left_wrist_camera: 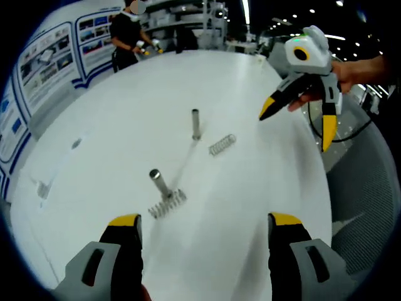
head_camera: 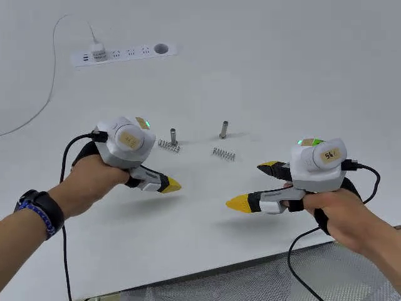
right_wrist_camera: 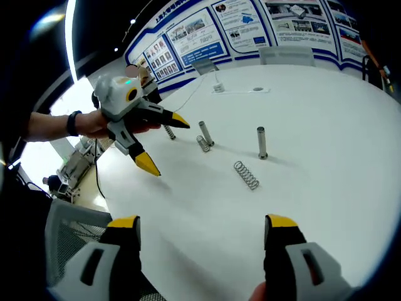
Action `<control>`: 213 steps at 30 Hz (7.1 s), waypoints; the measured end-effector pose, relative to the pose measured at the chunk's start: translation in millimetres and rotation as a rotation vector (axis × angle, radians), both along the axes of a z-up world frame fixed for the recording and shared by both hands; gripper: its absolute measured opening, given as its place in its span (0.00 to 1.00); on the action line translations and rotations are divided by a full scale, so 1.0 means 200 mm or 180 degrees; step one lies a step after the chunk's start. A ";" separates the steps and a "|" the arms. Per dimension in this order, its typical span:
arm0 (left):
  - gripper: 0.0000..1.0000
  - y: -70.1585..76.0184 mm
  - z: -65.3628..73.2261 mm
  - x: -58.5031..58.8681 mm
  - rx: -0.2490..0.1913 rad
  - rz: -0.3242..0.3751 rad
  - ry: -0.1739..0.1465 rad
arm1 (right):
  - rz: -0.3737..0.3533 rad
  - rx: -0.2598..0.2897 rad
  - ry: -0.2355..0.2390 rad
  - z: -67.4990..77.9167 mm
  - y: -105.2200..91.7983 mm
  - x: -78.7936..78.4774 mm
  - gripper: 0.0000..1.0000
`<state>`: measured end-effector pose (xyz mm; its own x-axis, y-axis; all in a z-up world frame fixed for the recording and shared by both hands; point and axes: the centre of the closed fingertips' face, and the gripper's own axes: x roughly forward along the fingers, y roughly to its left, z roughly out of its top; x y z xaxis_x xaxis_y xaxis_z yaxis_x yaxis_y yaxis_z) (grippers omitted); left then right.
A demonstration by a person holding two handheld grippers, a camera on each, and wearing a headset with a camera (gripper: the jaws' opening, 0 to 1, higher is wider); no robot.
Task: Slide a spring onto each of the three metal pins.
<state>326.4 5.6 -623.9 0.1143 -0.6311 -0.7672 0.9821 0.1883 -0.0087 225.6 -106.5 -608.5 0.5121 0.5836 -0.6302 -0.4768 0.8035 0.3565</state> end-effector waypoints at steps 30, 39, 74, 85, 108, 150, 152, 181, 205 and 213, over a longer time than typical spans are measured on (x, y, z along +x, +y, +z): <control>0.68 -0.03 -0.10 0.01 0.0090 -0.0248 0.0165 | -0.0155 0.0139 0.0099 0.00 0.01 -0.03 0.80; 0.55 -0.02 -0.11 -0.02 0.0129 -0.0358 0.0135 | -0.0145 0.0143 0.0096 -0.01 0.01 -0.02 0.80; 0.12 -0.03 -0.15 0.00 0.0166 -0.0153 0.0089 | -0.0167 0.0209 0.0137 -0.03 0.02 -0.01 0.79; 0.10 0.01 -0.15 -0.04 0.0208 0.0026 0.0172 | -0.0154 0.0224 0.0107 -0.01 0.03 -0.01 0.78; 0.10 0.11 -0.10 -0.18 0.0058 0.0233 0.0299 | -0.0063 0.0219 0.0078 0.01 0.08 -0.02 0.78; 0.10 -0.01 0.07 -0.56 -0.0401 0.0136 0.0416 | 0.0117 0.0735 0.0205 0.04 0.35 -0.05 0.61; 0.10 -0.03 0.08 -0.57 -0.0430 0.0120 0.0406 | 0.0104 0.0767 0.0207 0.05 0.36 -0.05 0.59; 0.10 -0.14 0.26 -0.56 -0.0623 -0.0152 0.0177 | 0.0044 0.1267 0.0272 0.20 0.41 -0.02 0.21; 0.10 -0.21 0.36 -0.51 -0.0699 -0.0320 0.0084 | 0.0312 0.1012 0.0050 0.38 0.38 0.05 0.15; 0.10 -0.24 0.39 -0.48 -0.0763 -0.0327 0.0057 | 0.0571 0.0726 -0.0043 0.42 0.39 0.07 0.14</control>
<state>230.3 -41.5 -545.6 0.0278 -0.8028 -0.5956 0.9952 0.0780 -0.0587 240.1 -28.7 -524.4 0.3953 0.7915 -0.4662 -0.6101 0.6056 0.5109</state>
